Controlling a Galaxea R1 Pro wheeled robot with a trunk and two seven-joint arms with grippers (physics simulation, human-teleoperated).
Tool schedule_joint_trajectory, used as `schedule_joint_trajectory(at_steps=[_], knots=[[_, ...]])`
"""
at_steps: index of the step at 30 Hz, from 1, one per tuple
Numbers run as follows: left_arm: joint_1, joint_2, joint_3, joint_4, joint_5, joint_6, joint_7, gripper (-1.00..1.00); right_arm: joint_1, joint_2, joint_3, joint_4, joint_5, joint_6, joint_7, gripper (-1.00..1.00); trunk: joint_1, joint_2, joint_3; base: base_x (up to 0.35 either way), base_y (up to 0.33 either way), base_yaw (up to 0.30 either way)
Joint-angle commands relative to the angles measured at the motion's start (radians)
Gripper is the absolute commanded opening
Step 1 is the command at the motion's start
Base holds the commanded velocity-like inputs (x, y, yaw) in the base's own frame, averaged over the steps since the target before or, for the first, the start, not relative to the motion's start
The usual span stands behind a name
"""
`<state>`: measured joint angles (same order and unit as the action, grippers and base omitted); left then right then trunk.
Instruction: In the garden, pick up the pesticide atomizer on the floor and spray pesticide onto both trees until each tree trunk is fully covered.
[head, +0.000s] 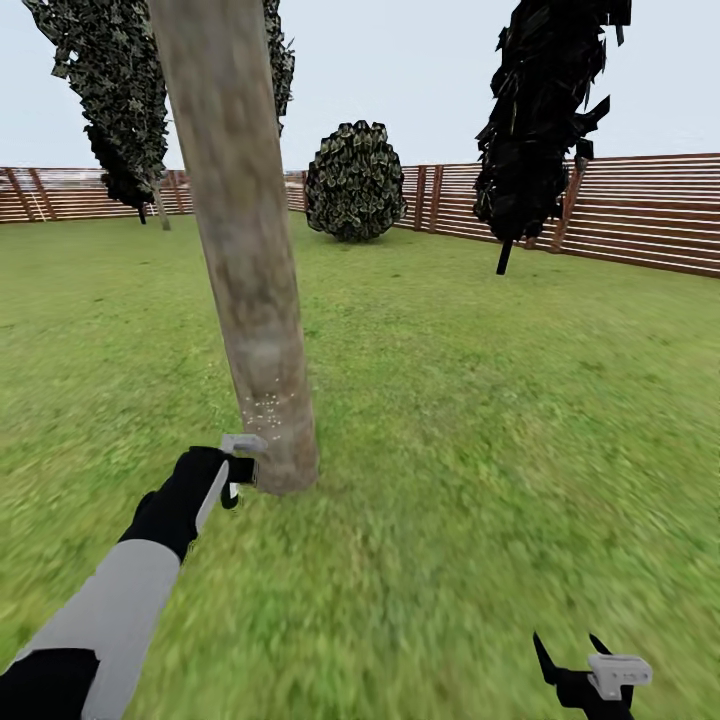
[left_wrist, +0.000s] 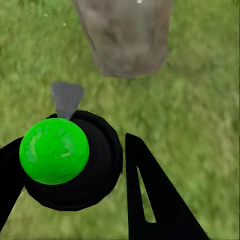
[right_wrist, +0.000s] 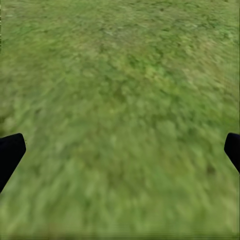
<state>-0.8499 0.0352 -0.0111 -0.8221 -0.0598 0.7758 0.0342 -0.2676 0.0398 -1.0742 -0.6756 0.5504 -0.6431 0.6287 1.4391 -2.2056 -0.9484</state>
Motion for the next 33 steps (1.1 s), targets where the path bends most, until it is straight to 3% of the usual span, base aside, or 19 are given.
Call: schedule_joint_trajectory(at_steps=[1, 4, 6, 8, 10, 13, 18, 21, 23, 26, 30, 33], knots=[[-0.002, 0.016, 0.0, -0.015, -0.001, 0.023, -0.002, -1.0, -0.002, 0.001, -0.009, 0.0, 0.006, -0.004, 0.008, 1.0, 0.0, 0.0, -0.001, -0.001, 0.0, 0.0], [-0.005, 0.069, 0.002, -0.054, 0.007, 0.09, -0.003, -1.0, -0.002, 0.001, -0.009, 0.002, 0.006, -0.004, 0.008, 1.0, 0.0, 0.0, -0.001, 0.0, 0.0, 0.0], [-0.002, 0.073, -0.002, -0.083, 0.008, 0.103, -0.003, -1.0, -0.002, 0.001, -0.009, 0.002, 0.006, -0.004, 0.008, 1.0, 0.0, 0.0, -0.001, 0.0, 0.0, 0.0], [0.004, 0.064, -0.004, -0.115, 0.009, 0.112, -0.003, -1.0, -0.002, 0.001, -0.009, 0.002, 0.006, -0.004, 0.008, 1.0, 0.0, 0.0, -0.001, -0.053, 0.0, 0.0], [0.007, 0.017, -0.006, -0.142, 0.007, 0.125, -0.003, -1.0, -0.002, 0.001, -0.009, 0.002, 0.006, -0.004, 0.008, 1.0, 0.0, 0.0, -0.001, -0.28, 0.0, 0.0], [0.007, -0.011, -0.01, -0.15, 0.005, 0.127, -0.003, -1.0, -0.002, 0.001, -0.009, 0.002, 0.006, -0.004, 0.008, 1.0, 0.0, 0.0, -0.001, -0.328, 0.0, 0.0], [-0.003, -0.011, -0.017, -0.152, 0.003, 0.143, -0.003, -1.0, -0.002, 0.001, -0.009, 0.004, 0.006, -0.004, 0.008, 1.0, 0.0, 0.0, -0.001, -0.152, 0.0, 0.0], [-0.009, 0.032, -0.005, -0.181, 0.005, 0.169, -0.003, -1.0, -0.002, 0.001, -0.009, 0.004, 0.006, -0.004, 0.008, 1.0, 0.0, 0.0, -0.001, -0.005, 0.0, 0.0], [-0.02, 0.041, -0.005, -0.189, 0.008, 0.189, -0.003, -1.0, -0.002, 0.001, -0.009, 0.004, 0.006, -0.004, 0.008, 1.0, 0.0, 0.0, -0.001, -0.001, 0.0, 0.0], [-0.031, 0.025, -0.01, -0.243, 0.01, 0.228, -0.003, -1.0, -0.002, 0.001, -0.009, 0.003, 0.006, -0.004, 0.008, 1.0, 0.0, 0.0, -0.001, 0.0, 0.0, 0.0], [-0.036, -0.041, -0.016, -0.289, 0.003, 0.24, -0.001, -1.0, -0.002, 0.001, -0.009, 0.002, 0.006, -0.004, 0.008, 1.0, 0.0, 0.0, -0.001, 0.0, 0.0, 0.0], [-0.036, -0.042, -0.017, -0.307, 0.002, 0.242, 0.0, -1.0, -0.002, 0.001, -0.009, 0.001, 0.006, -0.004, 0.008, 1.0, 0.0, 0.0, -0.001, 0.0, 0.0, 0.0]])
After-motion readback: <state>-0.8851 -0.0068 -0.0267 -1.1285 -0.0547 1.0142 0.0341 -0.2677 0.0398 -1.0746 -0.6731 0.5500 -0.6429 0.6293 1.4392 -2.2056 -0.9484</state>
